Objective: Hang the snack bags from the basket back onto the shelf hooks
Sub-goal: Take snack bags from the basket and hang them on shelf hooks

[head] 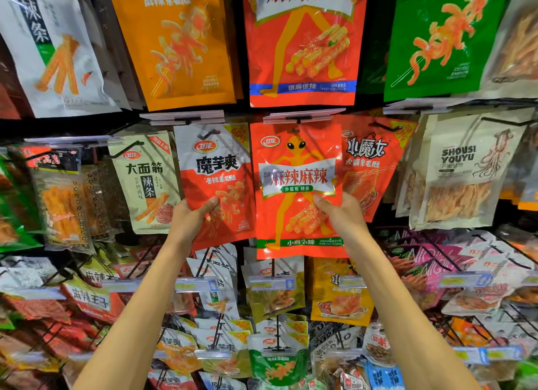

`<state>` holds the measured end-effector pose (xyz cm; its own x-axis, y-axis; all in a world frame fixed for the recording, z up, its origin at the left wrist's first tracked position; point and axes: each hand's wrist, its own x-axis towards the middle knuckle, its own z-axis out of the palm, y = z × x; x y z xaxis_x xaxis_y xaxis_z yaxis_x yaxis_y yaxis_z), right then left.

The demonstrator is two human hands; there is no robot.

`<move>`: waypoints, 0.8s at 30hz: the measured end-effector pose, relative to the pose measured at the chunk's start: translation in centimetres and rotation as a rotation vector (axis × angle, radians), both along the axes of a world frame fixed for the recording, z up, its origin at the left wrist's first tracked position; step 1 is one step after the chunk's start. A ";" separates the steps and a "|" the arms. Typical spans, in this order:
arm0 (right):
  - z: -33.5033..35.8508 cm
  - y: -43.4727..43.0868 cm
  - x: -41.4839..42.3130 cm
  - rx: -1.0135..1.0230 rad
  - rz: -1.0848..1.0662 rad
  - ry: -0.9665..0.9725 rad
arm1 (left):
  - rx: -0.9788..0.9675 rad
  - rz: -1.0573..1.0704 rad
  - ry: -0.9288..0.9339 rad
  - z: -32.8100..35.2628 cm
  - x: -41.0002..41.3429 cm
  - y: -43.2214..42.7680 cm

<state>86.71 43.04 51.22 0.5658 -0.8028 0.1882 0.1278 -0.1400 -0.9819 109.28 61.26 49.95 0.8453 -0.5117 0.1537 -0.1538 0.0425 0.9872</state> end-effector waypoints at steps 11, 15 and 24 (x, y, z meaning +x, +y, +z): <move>-0.2 -1.6 0.9 -0.073 -0.020 0.107 | 0.029 -0.019 -0.019 0.0 0.1 0.2; -0.4 -1.3 0.1 -0.131 -0.013 0.169 | 0.061 -0.003 -0.084 -0.1 0.3 0.7; 0.8 0.6 -2.7 -0.338 -0.116 0.508 | 0.469 0.045 -0.426 0.7 1.3 3.9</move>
<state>83.97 43.63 52.01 0.5643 -0.8073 0.1727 -0.3787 -0.4390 -0.8148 110.57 65.17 50.61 0.7814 -0.5720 0.2493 -0.5289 -0.3952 0.7511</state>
